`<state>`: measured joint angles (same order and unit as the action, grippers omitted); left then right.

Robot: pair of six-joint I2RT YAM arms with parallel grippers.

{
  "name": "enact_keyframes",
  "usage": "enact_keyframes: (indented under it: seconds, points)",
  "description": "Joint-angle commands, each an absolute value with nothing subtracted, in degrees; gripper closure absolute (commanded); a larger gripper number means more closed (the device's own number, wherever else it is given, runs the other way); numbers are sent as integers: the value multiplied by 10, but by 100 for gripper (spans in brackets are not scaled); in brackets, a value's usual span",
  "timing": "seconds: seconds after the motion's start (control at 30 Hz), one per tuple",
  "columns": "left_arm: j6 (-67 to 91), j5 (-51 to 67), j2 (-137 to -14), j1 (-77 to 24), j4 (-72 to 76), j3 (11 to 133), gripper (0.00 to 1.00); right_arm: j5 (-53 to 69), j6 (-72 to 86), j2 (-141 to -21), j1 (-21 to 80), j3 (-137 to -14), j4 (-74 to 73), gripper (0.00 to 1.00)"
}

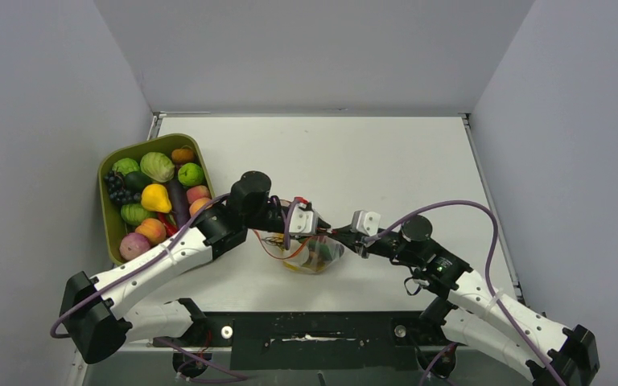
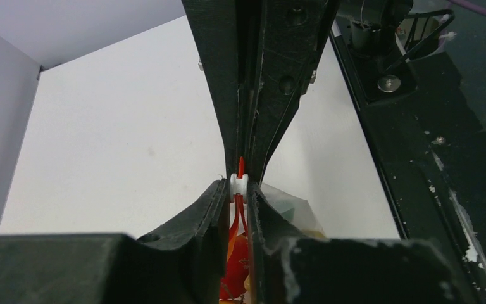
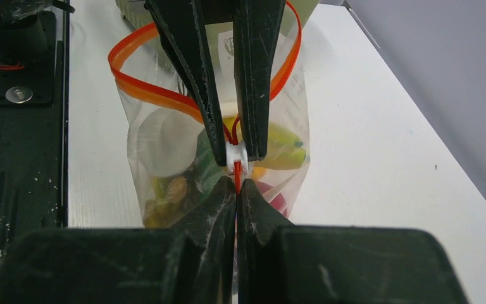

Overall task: Place the food in the zip-top bag and seal the zipper
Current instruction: Zip the zipper food storage bag at the center of the board.

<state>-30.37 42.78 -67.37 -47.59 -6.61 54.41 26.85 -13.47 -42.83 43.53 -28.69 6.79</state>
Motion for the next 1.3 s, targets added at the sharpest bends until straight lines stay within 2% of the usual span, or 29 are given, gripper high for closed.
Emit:
enact_keyframes:
  seconds: [0.0,0.07,0.77,0.97,1.0,1.1,1.27]
  points:
    - [-311,452,-676,-480,-47,578,95,275,-133,-429,433,-308,116,100]
    - [-313,451,-674,-480,-55,579,100,266,-133,-425,433,-306,113,100]
    - [-336,365,-654,-476,-135,600,100,189,-118,-337,428,-245,134,100]
    - [-329,389,-649,-475,-125,599,100,191,-116,-342,427,-249,129,100]
    - [-325,393,-650,-475,-122,599,100,192,-114,-346,427,-253,130,98]
    - [-323,396,-654,-475,-122,601,100,209,-112,-352,427,-264,134,81]
    - [-321,400,-656,-475,-123,605,100,229,-118,-367,428,-283,128,74]
